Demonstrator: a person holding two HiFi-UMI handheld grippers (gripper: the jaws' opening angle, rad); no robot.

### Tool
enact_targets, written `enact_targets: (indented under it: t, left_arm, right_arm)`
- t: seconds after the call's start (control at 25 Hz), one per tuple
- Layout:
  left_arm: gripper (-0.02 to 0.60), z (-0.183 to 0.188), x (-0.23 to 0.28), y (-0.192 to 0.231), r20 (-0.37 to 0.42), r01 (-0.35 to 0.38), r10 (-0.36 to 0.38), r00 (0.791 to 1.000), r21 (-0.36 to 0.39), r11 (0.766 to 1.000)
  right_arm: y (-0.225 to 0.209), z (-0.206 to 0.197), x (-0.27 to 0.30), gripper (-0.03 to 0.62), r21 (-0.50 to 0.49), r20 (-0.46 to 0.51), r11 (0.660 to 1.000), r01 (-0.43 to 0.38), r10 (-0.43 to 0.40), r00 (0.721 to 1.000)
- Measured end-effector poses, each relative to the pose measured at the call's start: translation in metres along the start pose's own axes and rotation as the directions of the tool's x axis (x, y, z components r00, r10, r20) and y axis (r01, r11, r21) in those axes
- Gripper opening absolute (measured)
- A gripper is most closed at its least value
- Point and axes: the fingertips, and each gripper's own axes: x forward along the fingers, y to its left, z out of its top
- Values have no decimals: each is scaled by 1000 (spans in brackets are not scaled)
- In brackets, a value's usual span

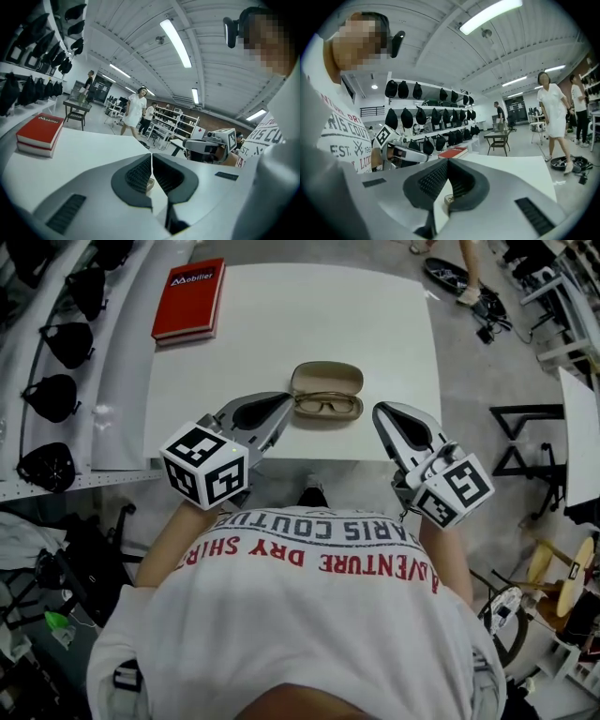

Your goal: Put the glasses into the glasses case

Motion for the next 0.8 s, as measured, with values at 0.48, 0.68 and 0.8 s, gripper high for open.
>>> enact_targets:
  t: [0.48,0.68,0.8]
  left_arm:
    - [29,3,-15,-8,24,28,-28,999,18,999]
    - [29,4,-21,-9,23,37,-37,999,27,999]
    - [29,4,-25,-11,19,45,-46,999,36,998]
  right_arm:
    - [19,4,-2,23,-27,-5,999,24,-24,1000]
    - [25,7,2,23,-36,-6,999,27,-28,1000]
    - [30,9,4,23,-42,-4,999,24,-24,1000]
